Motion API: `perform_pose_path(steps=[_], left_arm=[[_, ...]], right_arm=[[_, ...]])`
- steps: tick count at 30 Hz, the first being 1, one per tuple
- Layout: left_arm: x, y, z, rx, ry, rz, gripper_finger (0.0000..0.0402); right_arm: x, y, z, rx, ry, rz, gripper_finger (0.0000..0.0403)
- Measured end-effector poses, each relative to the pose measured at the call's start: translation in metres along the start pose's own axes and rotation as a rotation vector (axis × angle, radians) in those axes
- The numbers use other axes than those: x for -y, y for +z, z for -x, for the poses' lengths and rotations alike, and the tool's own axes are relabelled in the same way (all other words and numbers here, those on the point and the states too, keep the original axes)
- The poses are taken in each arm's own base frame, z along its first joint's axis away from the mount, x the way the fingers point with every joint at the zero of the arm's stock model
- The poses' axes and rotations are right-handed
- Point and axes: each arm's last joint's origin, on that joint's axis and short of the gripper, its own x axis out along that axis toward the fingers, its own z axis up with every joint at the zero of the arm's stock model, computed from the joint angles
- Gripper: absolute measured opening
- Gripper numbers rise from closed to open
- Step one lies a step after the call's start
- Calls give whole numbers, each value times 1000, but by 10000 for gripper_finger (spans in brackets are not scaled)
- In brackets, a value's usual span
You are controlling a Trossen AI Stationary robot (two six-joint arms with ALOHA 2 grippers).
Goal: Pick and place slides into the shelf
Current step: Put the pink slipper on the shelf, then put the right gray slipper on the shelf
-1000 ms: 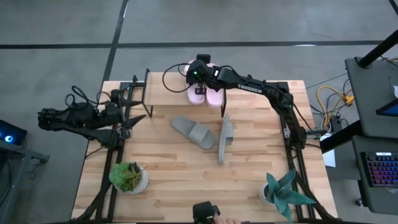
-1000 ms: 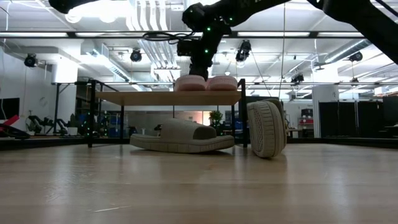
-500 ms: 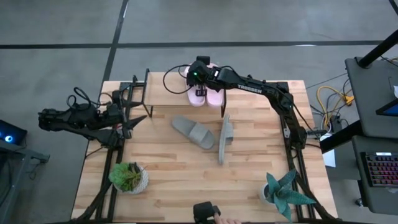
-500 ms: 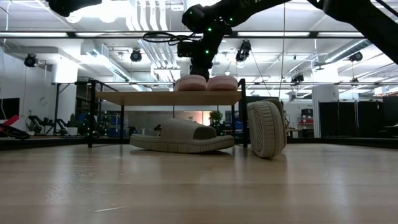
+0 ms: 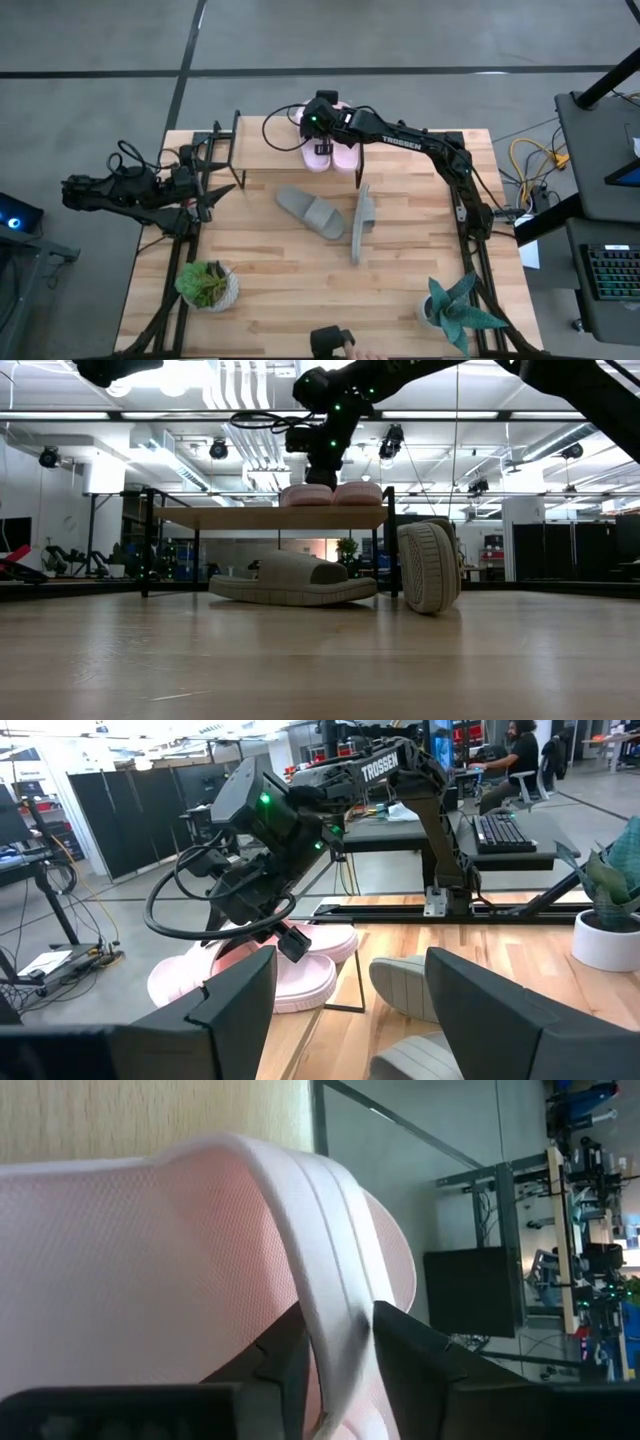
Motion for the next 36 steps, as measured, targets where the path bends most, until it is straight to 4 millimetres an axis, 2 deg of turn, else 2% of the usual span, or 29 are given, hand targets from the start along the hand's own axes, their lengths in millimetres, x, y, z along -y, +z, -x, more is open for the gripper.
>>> perform_pose_path(steps=[7,15,24,29,36], left_arm=[[0,0,0,-1,0,-1,240],[0,0,0,-2,0,-1,240],[0,0,0,-2,1,-1,240],[1,-1,-1,-5,0,-3,240],[2,-5,-3,-18,-2,-11,240]], right_arm=[[-2,-2,4,-23,21,-6,139],[-5,3,19,-13,28,-11,177],[-11,9,30,-102,-89,29,200],[-9,21,59,-89,-118,0,201],[0,22,118,-30,-101,-93,201]])
